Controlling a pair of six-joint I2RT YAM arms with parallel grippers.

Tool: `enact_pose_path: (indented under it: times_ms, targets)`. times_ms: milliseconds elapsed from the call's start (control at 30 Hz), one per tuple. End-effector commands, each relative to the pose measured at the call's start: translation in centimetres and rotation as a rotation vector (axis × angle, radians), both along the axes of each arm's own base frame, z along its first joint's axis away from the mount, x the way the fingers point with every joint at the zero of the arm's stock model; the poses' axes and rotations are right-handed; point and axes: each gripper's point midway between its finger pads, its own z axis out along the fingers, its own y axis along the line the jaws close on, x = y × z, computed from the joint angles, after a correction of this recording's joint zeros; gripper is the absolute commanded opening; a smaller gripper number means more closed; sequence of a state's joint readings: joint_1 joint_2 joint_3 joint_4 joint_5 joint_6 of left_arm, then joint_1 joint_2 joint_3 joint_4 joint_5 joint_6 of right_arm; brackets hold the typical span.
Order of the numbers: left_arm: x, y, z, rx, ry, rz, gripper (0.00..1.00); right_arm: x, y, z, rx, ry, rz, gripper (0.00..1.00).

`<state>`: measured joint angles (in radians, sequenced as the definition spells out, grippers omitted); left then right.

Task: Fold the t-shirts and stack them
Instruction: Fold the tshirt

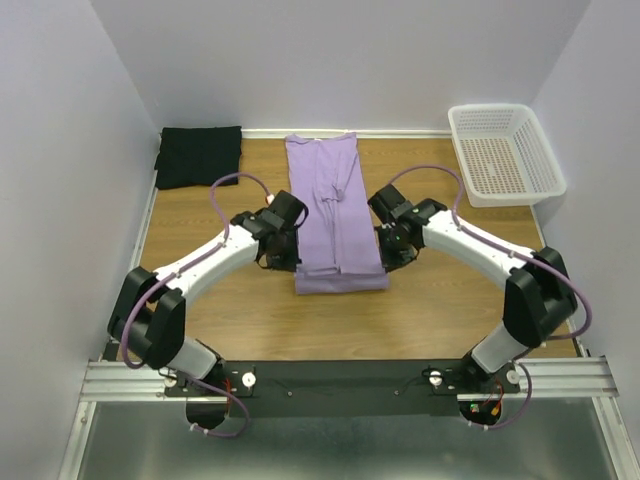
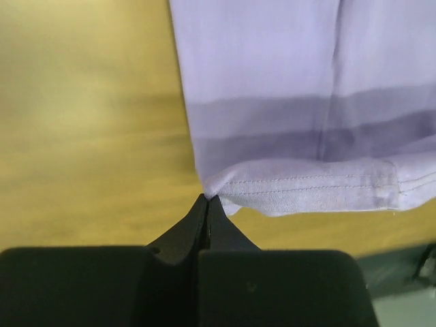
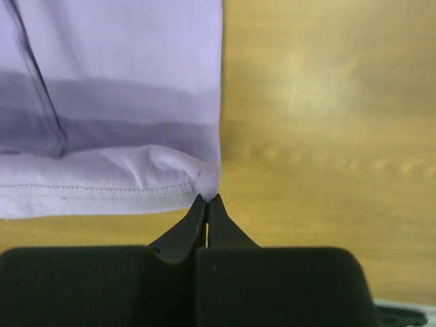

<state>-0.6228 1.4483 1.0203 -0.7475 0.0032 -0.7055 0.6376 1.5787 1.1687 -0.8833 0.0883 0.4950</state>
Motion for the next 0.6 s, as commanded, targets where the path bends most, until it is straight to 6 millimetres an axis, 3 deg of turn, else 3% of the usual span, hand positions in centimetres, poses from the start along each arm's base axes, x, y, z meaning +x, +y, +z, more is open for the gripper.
enact_pose_path:
  times_ms: [0, 100, 267, 567]
  targets:
    - [7.5, 1.4, 1.7, 0.076, -0.191, 0.027, 0.00, 6.1, -1.0, 1.5, -0.111, -0.146, -0.006, 0.01]
    - [10.9, 2.6, 1.3, 0.118, -0.228, 0.070, 0.00, 9.9, -0.9, 2.1, -0.151, -0.226, -0.002, 0.00]
    - [14.9, 3.7, 0.0, 0.178, -0.264, 0.101, 0.00, 14.3, -0.1, 2.1, -0.151, -0.308, 0.004, 0.01]
    - [19.4, 4.6, -0.3, 0.222, -0.347, 0.131, 0.00, 18.0, 1.1, 0.4, -0.151, -0.349, 0.034, 0.01]
